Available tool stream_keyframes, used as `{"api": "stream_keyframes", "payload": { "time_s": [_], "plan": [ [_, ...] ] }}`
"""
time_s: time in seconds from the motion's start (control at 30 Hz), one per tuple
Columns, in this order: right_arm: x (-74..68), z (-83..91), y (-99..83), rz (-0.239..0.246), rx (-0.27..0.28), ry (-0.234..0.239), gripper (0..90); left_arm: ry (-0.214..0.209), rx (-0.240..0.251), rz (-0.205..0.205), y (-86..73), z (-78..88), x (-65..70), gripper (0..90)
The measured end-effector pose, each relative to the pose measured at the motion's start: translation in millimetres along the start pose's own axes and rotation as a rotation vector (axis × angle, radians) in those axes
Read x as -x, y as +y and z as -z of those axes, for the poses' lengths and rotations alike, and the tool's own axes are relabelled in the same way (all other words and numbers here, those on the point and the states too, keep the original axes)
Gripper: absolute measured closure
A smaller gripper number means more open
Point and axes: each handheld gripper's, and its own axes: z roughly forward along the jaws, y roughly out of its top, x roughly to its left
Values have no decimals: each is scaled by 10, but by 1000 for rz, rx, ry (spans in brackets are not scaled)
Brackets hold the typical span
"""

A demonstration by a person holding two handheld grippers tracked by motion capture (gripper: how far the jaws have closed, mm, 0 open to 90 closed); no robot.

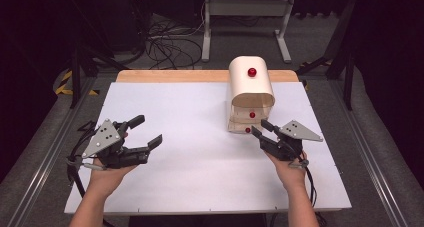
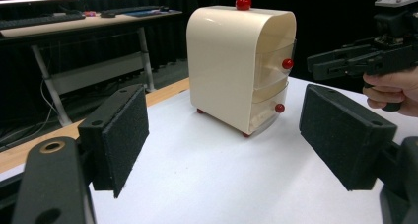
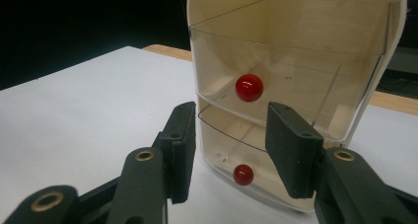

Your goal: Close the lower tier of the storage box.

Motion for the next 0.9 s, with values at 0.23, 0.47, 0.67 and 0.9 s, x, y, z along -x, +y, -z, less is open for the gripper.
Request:
{"api": "stream_keyframes", "payload": {
  "time_s": [0.23,0.47,0.67,0.9],
  "plan": [
    [-8,50,29,-3,18,16,497,-10,1,-6,4,1,9,197],
    [-13,111,70,-18,40,39,448,-17,-16,-8,-1,-7,10,189],
    [0,156,82,-30,51,57,409,-17,-18,-8,2,-7,13,187],
    [-2,212,113,-39,68,81,363,-14,-23,-12,3,-4,4,185]
  ]
}}
